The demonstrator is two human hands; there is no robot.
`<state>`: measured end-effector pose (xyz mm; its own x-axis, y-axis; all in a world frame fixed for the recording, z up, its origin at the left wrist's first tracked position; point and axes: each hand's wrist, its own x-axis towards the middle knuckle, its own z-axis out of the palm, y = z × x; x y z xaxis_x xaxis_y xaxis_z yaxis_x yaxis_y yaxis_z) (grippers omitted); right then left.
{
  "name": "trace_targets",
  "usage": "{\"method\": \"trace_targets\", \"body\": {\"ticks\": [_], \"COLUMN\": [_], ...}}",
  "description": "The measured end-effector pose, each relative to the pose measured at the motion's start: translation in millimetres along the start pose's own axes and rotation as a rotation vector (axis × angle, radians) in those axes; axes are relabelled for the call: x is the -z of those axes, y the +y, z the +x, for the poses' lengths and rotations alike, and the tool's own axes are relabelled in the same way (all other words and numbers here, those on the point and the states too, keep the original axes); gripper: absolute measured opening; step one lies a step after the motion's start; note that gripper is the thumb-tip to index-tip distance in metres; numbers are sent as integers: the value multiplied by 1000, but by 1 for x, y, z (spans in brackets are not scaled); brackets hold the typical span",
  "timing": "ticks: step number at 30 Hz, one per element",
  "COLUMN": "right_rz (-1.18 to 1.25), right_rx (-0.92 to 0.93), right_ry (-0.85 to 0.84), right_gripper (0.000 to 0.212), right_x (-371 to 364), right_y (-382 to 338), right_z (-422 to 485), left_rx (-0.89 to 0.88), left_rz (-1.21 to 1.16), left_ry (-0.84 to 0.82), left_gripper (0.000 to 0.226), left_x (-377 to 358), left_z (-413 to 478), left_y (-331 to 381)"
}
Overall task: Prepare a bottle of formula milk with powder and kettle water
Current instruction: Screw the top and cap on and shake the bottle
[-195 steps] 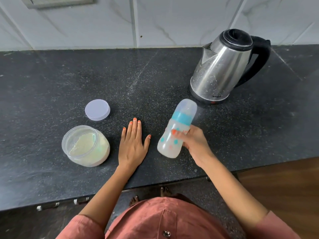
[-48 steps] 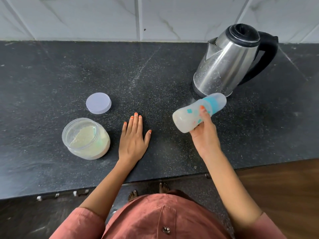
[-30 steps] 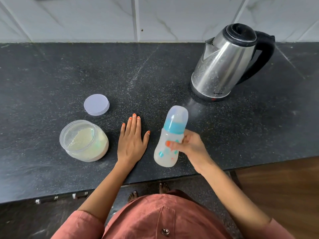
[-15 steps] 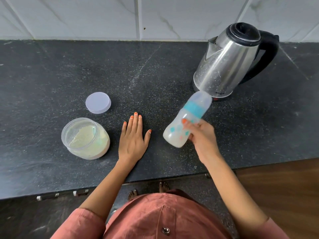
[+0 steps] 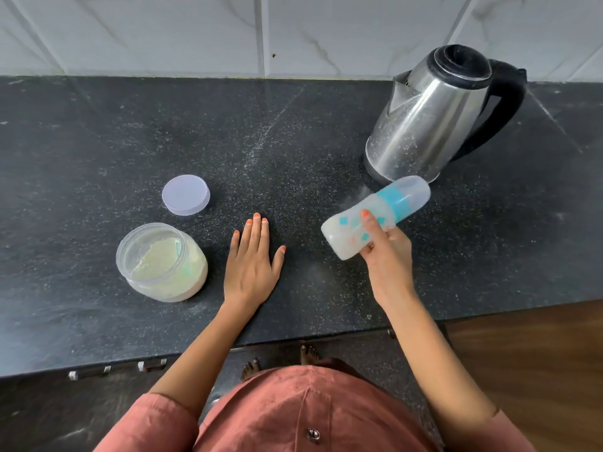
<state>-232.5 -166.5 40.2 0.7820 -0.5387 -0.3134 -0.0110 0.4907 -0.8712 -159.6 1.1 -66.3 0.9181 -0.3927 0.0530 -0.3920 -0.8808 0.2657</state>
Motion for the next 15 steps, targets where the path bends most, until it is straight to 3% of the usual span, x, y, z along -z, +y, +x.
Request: {"method": "trace_targets", "body": {"ticks": [3,5,9,11,15], "right_rz": [-411,-488,-29,34,-460], "right_rx": [-52,-58,-24,-7,-70], "right_ry": [-213,-240,3,11,-267], "right_gripper": [20,21,15,17,21], "right_x": [2,6,3,1,-1], "right_y": [8,8,-3,-2,9], "right_z": [-19,-20,1,2,-22], "left_rx": [1,-1,1,0,1], "left_rz": [-5,-3,-1,-1,-8], "left_ry": [5,3,4,-2,4], "left_gripper": [74,74,73,73,74], "left_x": [0,0,0,0,0], "left_z": [0,0,1,0,0], "left_y": [-1,0,0,0,0]}}
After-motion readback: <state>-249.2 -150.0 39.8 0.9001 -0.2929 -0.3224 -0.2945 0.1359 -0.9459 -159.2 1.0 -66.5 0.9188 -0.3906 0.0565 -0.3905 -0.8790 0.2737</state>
